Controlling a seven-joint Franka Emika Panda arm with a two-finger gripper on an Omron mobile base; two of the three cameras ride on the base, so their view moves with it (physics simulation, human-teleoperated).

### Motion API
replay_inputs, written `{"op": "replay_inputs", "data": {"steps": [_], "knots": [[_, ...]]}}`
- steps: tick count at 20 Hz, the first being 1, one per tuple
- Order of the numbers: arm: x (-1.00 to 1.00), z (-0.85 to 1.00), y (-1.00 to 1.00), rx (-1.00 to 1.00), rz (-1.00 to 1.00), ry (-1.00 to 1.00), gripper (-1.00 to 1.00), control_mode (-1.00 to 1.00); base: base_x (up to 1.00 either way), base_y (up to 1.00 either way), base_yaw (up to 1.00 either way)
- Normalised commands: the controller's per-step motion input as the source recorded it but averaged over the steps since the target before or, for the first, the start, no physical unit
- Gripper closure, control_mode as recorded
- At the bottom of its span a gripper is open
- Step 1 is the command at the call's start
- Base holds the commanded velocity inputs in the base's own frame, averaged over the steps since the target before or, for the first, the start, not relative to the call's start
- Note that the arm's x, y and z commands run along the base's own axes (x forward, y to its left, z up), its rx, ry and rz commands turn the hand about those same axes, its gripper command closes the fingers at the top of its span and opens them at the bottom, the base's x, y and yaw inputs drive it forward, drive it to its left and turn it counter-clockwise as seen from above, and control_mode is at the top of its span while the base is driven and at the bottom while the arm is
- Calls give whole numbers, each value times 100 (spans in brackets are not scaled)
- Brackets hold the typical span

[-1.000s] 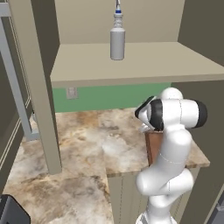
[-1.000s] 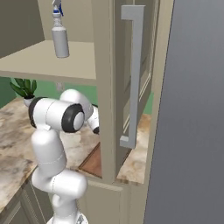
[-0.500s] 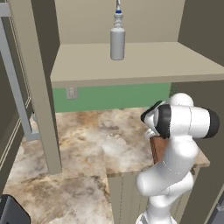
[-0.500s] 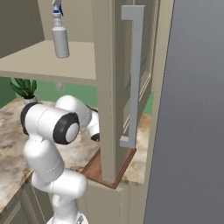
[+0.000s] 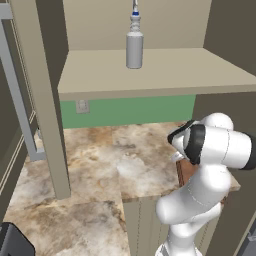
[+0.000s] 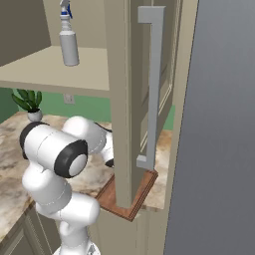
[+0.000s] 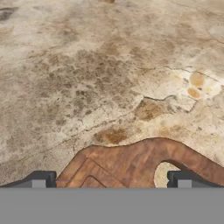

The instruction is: Move the cutting board and knife to the sink. Then move spray from the cabinet to the counter.

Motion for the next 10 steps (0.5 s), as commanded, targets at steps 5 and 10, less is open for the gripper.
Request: {"op": "replay_inputs", "data": {"steps": [5, 10], "knots": [[-40, -6, -42, 3, 0, 0, -100, -100, 0, 0, 0], [-37, -3, 0, 0, 0, 0, -100, -100, 0, 0, 0]]}}
